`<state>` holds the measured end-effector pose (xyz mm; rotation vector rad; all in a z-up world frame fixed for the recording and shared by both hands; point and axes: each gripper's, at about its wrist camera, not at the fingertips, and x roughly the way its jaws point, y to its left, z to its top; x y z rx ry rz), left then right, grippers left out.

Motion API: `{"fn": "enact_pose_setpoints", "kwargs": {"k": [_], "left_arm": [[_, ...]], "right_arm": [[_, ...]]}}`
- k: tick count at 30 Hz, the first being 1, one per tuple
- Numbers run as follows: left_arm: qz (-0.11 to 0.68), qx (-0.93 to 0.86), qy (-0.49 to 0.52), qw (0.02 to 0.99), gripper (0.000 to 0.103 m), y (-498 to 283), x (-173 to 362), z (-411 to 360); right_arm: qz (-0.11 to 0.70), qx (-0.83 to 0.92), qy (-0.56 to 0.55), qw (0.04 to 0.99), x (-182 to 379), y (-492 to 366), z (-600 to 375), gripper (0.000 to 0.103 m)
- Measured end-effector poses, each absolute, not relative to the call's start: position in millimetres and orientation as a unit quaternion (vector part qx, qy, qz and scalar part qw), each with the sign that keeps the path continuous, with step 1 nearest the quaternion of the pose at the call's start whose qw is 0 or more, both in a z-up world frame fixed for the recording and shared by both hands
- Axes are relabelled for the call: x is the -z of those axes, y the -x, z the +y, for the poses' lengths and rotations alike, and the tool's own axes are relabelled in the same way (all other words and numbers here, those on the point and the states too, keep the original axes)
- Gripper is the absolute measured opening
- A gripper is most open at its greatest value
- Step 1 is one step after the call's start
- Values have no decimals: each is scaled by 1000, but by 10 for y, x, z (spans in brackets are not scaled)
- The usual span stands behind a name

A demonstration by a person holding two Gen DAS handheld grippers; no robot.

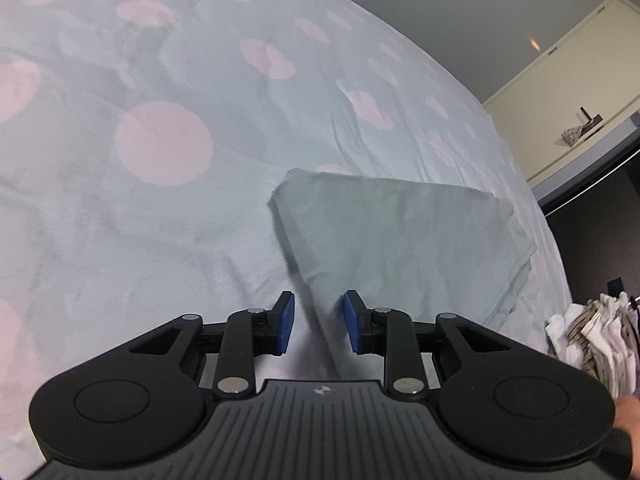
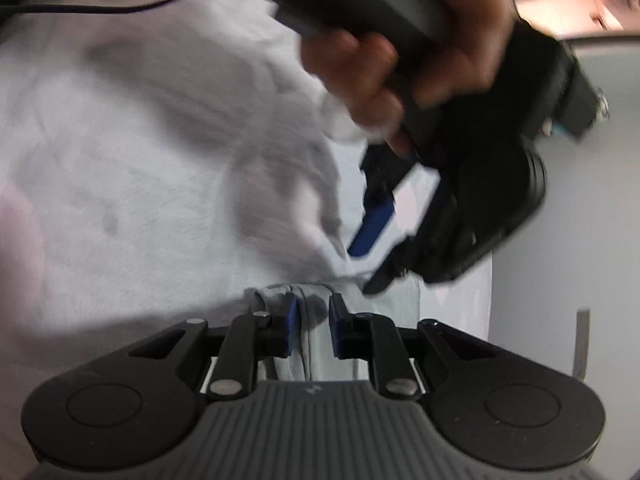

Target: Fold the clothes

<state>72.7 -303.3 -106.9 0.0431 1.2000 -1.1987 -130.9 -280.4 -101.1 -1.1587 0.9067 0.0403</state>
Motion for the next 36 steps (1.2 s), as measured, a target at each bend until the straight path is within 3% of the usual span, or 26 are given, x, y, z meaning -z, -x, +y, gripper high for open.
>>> {"fn": "enact_pose_setpoints", "kwargs": {"k": [1, 4, 25, 27, 29, 32, 36], "left_arm": [[529, 531, -20, 661, 7, -718, 1079, -3051], [525, 534, -24, 663, 4, -690, 1097, -3094], [514, 525, 15, 678, 5, -552, 1014, -2850], [524, 519, 27, 675, 9, -506, 1042, -2789], [534, 512, 38, 672, 22, -461, 1079, -2735], [549, 501, 55, 667, 31, -394, 1134, -2653], [557, 488, 73, 667, 38, -362, 1157, -2670]], "right_arm": [[415, -23, 532, 738, 1025, 1307, -2809, 9], [414, -21, 532, 738, 1024, 1304, -2852, 3], [429, 4, 466, 774, 807, 1457, -2795, 3], [429, 12, 449, 784, 765, 1481, -2813, 5], [430, 24, 434, 791, 727, 1526, -2845, 9], [438, 59, 392, 806, 626, 1579, -3027, 16], [450, 123, 313, 828, 438, 1652, -3419, 18]]}}
